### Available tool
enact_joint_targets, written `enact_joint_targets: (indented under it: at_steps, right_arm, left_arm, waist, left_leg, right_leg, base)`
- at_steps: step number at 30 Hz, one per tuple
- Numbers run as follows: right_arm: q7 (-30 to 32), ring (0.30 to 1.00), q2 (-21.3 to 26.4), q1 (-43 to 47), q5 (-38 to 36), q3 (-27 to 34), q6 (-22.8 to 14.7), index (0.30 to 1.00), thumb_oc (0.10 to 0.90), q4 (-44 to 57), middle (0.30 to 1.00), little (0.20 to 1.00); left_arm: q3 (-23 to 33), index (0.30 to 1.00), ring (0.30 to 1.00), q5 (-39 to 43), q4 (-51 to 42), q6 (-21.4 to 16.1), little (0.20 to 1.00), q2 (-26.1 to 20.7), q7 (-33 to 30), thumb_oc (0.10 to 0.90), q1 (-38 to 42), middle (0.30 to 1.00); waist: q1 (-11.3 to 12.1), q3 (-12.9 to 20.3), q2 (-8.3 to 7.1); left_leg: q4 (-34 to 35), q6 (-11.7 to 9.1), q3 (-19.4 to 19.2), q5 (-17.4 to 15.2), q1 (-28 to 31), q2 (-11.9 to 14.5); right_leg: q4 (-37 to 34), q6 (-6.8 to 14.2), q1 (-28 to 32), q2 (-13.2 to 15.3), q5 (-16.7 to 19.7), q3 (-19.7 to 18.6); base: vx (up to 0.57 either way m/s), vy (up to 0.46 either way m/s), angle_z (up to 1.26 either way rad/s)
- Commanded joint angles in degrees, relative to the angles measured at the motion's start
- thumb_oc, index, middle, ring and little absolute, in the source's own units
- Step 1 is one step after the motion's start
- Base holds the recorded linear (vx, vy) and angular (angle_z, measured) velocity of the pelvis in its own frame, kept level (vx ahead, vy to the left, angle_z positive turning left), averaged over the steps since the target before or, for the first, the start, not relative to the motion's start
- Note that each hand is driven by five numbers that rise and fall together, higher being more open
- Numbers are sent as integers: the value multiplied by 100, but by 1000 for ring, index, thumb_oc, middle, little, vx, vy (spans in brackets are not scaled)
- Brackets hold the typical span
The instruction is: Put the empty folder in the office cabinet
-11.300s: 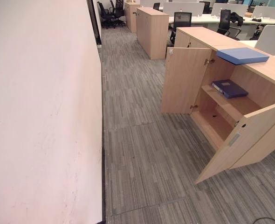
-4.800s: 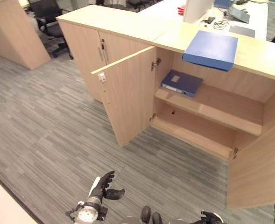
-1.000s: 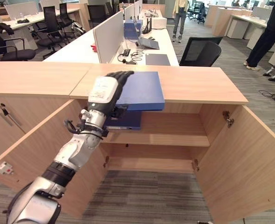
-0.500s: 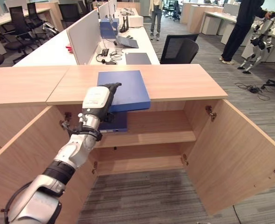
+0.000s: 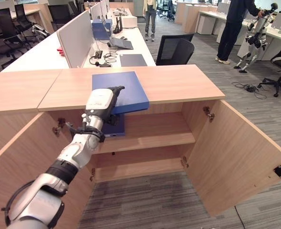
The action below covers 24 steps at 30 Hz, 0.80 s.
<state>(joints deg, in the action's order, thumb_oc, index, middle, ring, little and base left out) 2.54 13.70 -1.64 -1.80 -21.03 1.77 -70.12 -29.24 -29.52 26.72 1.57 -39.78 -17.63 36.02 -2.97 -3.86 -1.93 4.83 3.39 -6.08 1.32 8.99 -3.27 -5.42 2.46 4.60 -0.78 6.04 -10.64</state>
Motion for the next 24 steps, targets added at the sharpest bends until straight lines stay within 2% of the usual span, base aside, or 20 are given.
enact_joint_targets:
  at_steps: [1,13,20,22,23,24]
  right_arm:
    - [-71,900,134,199,18,-70,-51,900,800,-201,900,900]
    - [-112,900,145,210,65,-87,-23,900,800,-311,900,900]
    - [-97,900,152,225,68,-139,-34,900,800,-335,900,900]
    - [-90,900,164,231,84,-163,-56,900,800,-334,900,900]
    - [-91,900,171,239,97,-181,-62,900,800,-349,900,900]
    - [-83,900,169,237,100,-192,-75,900,800,-351,900,900]
  left_arm:
    - [83,900,900,-52,350,-36,900,-271,-176,800,1459,900]
    - [-343,900,900,-437,218,-101,900,-536,247,800,1518,900]
    - [-500,900,900,-730,632,31,900,-519,160,800,1641,900]
    - [-732,900,900,-1117,930,93,900,-567,108,800,1750,900]
    - [-828,688,688,-1277,1071,119,688,-600,116,659,1780,688]
    - [-904,538,538,-1413,1175,136,538,-601,87,558,1793,538]
  waist:
    - [-27,234,181]
    - [49,214,177]
    - [61,212,164]
    - [54,205,163]
    - [48,208,165]
    - [46,209,163]
  left_leg:
    - [17,74,381,-662,145,-144]
    - [17,76,423,-675,181,-139]
    - [17,67,446,-682,193,-136]
    - [17,68,453,-681,198,-132]
    - [17,69,446,-684,202,-131]
    - [17,70,441,-688,205,-133]
  right_leg:
    - [233,369,248,-49,-457,153]
    - [181,366,316,-28,-459,248]
    - [156,356,348,-25,-466,303]
    - [164,349,354,-35,-477,313]
    - [162,348,356,-37,-477,312]
    - [157,348,358,-37,-476,313]
  base:
    - [0,0,0]
    - [0,0,0]
    - [0,0,0]
    - [0,0,0]
    - [0,0,0]
    - [0,0,0]
